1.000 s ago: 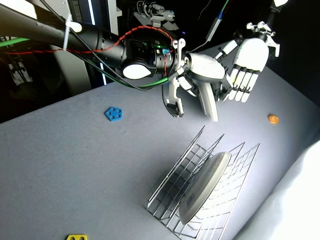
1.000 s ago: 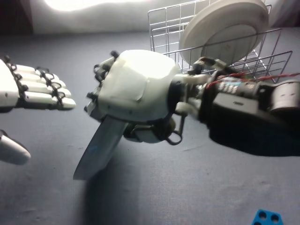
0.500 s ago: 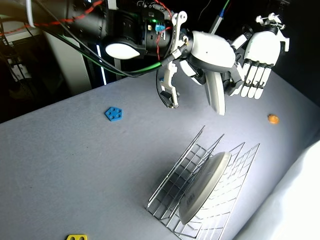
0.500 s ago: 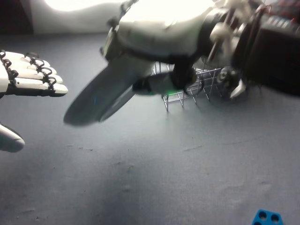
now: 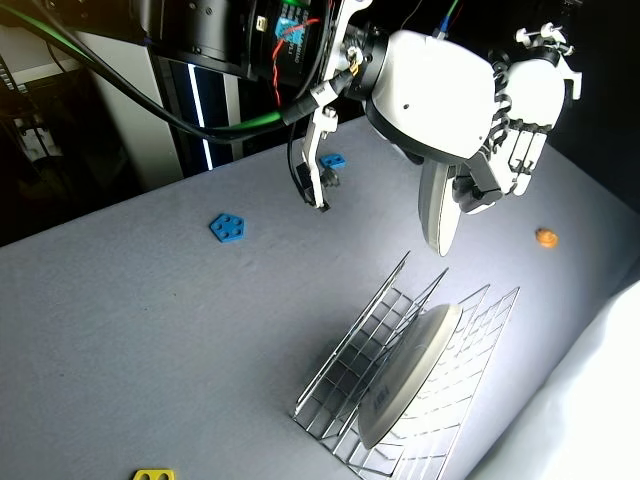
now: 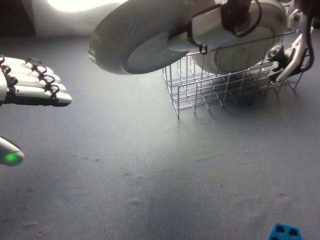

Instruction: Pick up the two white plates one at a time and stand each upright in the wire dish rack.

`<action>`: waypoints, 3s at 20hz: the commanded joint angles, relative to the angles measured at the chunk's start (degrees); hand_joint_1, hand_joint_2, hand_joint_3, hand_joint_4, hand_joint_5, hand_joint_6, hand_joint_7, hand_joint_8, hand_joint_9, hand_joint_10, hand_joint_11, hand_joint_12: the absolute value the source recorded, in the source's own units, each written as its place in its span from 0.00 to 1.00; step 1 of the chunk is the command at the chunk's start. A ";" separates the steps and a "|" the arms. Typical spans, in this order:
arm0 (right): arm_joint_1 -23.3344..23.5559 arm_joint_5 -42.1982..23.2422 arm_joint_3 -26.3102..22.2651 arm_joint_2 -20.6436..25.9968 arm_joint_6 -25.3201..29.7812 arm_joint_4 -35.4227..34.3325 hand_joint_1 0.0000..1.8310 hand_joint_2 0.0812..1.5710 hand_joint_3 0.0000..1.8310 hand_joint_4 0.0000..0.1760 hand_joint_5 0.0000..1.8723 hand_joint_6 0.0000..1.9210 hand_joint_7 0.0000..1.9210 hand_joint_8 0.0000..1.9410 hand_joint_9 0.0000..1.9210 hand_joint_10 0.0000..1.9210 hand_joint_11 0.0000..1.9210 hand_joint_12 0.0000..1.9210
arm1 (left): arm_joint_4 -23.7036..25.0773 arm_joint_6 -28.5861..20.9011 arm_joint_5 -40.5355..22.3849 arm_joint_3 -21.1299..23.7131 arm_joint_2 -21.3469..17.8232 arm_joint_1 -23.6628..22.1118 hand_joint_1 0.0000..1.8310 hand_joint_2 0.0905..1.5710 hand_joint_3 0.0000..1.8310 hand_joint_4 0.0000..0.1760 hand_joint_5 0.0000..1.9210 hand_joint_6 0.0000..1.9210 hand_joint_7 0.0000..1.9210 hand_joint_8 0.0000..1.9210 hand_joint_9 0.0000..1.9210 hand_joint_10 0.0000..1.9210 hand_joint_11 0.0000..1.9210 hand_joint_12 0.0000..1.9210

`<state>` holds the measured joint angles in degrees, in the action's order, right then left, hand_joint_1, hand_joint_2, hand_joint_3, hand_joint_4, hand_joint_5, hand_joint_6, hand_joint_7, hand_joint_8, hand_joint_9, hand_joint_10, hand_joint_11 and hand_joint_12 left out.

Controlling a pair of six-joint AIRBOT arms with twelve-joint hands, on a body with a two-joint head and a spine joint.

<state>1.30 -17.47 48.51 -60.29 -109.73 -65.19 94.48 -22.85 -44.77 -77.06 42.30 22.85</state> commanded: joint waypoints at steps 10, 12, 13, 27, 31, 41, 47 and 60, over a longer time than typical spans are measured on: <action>2.60 -0.38 -0.74 5.48 -0.17 -0.63 0.66 0.71 0.00 0.12 0.51 0.56 0.50 0.49 0.57 0.00 0.31 0.52 | -3.07 -0.24 -0.75 -0.14 -0.13 -0.87 0.00 0.68 0.00 0.00 0.00 0.00 0.01 0.00 0.00 0.00 0.00 0.00; 2.10 -0.04 -0.74 6.20 -0.39 -0.64 0.66 0.71 0.00 0.12 0.51 0.57 0.50 0.50 0.57 0.00 0.31 0.53 | -3.07 -0.24 -0.75 -0.14 -0.08 -1.15 0.00 0.68 0.00 0.00 0.00 0.00 0.01 0.00 0.00 0.00 0.00 0.00; 1.94 -0.05 -0.74 6.50 -0.53 -0.64 0.66 0.70 0.00 0.13 0.51 0.56 0.51 0.49 0.57 0.00 0.32 0.53 | -3.07 -0.24 -0.76 -0.09 -0.09 -1.27 0.00 0.68 0.00 0.00 0.00 0.00 0.01 0.00 0.00 0.00 0.00 0.00; -1.32 0.64 0.72 8.04 -5.41 -0.65 0.66 0.71 0.00 0.12 0.51 0.57 0.49 0.50 0.56 0.00 0.31 0.53 | -3.07 -0.24 -0.87 0.32 0.12 -1.38 0.00 0.67 0.00 0.00 0.00 0.00 0.01 0.00 0.00 0.00 0.00 0.00; -1.94 -0.34 1.65 8.02 -5.86 -0.65 0.66 0.71 0.00 0.13 0.51 0.57 0.50 0.50 0.57 0.00 0.32 0.52 | -3.07 -0.24 -0.87 0.17 0.17 -1.17 0.00 0.68 0.00 0.00 0.00 0.00 0.01 0.00 0.00 0.00 0.00 0.00; -2.76 -3.89 2.50 7.75 -11.99 -0.65 0.66 0.71 0.00 0.16 0.51 0.56 0.50 0.50 0.56 0.00 0.30 0.53 | -3.06 -0.24 -0.93 -0.19 0.38 -1.20 0.00 0.67 0.00 0.00 0.01 0.00 0.01 0.00 0.00 0.00 0.00 0.00; -3.51 -4.52 3.11 7.10 -12.46 -0.65 0.66 0.71 0.00 0.15 0.50 0.58 0.50 0.50 0.55 0.00 0.30 0.51 | -2.85 -0.24 -0.93 0.06 0.43 -1.19 0.00 0.68 0.00 0.00 0.00 0.00 0.00 0.00 0.00 0.00 0.00 0.00; -3.46 -4.14 6.72 2.93 -13.61 -2.58 0.66 0.71 0.00 0.11 0.51 0.57 0.50 0.50 0.57 0.01 0.31 0.53 | -2.84 -0.24 -0.90 0.06 0.59 -1.20 0.00 0.67 0.00 0.00 0.01 0.00 0.02 0.00 0.00 0.00 0.00 0.00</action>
<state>-3.11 -17.87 55.16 -57.58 -123.28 -70.15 94.96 -22.98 -45.06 -76.88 43.07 22.20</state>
